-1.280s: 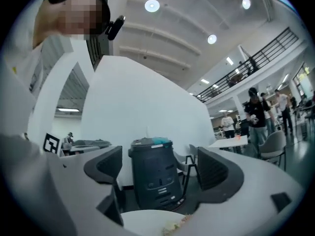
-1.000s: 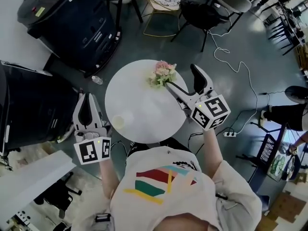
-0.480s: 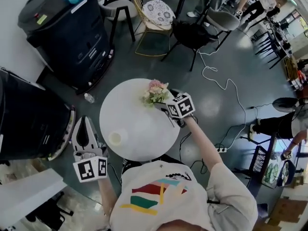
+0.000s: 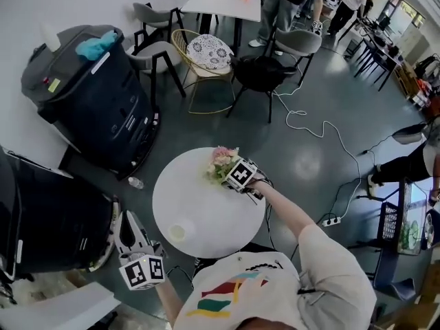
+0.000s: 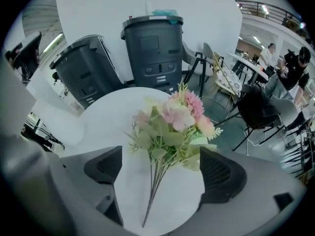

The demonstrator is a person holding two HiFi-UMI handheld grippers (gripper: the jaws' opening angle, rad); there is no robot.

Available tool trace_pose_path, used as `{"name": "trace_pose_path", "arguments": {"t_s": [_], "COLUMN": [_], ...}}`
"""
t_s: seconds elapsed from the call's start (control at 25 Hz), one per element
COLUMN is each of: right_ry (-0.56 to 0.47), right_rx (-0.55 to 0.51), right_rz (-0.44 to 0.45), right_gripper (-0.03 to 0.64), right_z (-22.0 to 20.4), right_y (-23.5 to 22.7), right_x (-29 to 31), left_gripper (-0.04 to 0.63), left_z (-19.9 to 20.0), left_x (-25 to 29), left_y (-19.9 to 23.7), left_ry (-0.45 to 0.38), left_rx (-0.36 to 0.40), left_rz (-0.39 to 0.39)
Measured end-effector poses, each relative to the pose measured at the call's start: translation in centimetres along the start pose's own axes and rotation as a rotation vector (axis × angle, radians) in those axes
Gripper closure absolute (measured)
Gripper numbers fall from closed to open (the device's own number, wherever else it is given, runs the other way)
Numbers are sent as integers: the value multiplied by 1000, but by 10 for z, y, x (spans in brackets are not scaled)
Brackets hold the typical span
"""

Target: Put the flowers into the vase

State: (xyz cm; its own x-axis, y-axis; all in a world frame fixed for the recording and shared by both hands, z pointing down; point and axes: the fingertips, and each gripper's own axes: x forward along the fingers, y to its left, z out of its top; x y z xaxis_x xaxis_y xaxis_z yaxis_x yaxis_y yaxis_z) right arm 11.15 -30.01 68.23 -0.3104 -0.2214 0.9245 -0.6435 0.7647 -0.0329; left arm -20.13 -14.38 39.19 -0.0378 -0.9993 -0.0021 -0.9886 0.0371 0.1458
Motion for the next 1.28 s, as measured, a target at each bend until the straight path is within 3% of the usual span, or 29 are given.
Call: {"name": "trace_pose_path", "arguments": {"t_s": [0.12,0.52,0.68,0.88,1.2,1.28], "right_ry": [9,47,112,106,158,195], "right_rx": [58,31,91,42,65,61], "right_rz": [86,93,129,-12,9,5], "right_gripper": [133,133,133,135,138,165], "right_z": [-8,-32,-33,-22,-24,-25], "right_y": [12,10,7,-15,-17,-17], "right_x": [12,22,34,55,66,67], "left_gripper": [588,588,588,588,588,588], "left_z": [-2,-10,-11,-27,-37,-39], "left_x": [5,10,26,20,14,14], "left_y": [-1,-22,-29,-18,-5,-1], "left_ry": [-3,27,0,36,62,66], "left_rx": [-2,-19,-35,-34,-36,-35], "left_rz": [-10,-26,-43,-19,8,7]}}
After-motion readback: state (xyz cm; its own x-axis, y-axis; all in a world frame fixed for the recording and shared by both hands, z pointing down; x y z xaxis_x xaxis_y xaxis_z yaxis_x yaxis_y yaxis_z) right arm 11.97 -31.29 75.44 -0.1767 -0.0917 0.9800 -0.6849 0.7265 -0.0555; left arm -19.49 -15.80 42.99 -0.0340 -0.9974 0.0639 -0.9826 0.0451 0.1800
